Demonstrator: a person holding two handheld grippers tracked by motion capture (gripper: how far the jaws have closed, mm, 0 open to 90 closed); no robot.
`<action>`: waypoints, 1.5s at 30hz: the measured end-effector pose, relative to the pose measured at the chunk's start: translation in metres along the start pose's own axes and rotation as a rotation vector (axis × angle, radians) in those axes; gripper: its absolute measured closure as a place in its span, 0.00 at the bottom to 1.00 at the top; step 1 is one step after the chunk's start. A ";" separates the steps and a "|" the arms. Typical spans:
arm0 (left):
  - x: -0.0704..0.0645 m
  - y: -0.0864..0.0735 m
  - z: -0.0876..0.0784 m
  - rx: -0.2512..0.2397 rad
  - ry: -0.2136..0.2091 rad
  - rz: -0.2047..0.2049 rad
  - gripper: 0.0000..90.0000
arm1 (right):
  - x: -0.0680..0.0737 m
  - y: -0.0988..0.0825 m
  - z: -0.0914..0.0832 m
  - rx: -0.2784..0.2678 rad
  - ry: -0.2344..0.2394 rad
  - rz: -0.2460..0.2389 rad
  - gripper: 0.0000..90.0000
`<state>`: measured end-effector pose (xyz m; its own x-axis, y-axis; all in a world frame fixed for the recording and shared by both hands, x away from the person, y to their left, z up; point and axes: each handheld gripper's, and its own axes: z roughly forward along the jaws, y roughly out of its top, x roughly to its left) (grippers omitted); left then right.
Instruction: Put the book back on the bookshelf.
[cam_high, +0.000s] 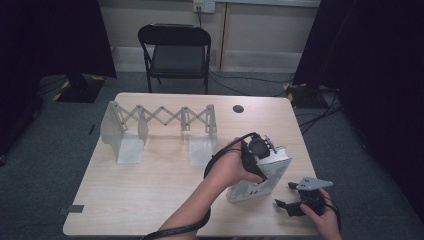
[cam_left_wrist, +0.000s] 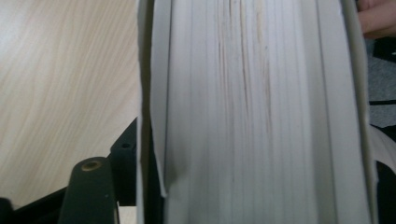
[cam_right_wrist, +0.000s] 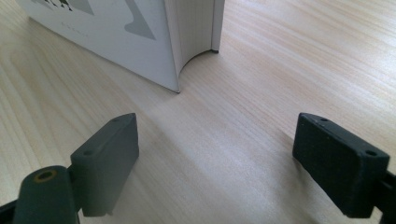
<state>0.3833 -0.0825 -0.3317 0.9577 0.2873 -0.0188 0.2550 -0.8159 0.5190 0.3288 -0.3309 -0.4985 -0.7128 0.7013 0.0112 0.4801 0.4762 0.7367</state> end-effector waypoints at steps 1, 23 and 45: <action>0.000 0.001 -0.002 -0.005 0.004 0.009 0.43 | 0.000 0.000 0.000 0.000 0.000 0.000 0.16; 0.001 0.004 -0.003 -0.109 -0.006 0.064 0.50 | -0.001 0.000 0.000 -0.001 0.002 0.004 0.16; -0.009 0.011 -0.008 -0.034 0.039 -0.005 0.59 | -0.001 0.000 0.000 0.002 -0.002 0.002 0.16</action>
<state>0.3760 -0.0904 -0.3191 0.9503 0.3110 0.0119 0.2541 -0.7974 0.5474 0.3298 -0.3312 -0.4983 -0.7106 0.7035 0.0111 0.4824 0.4757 0.7355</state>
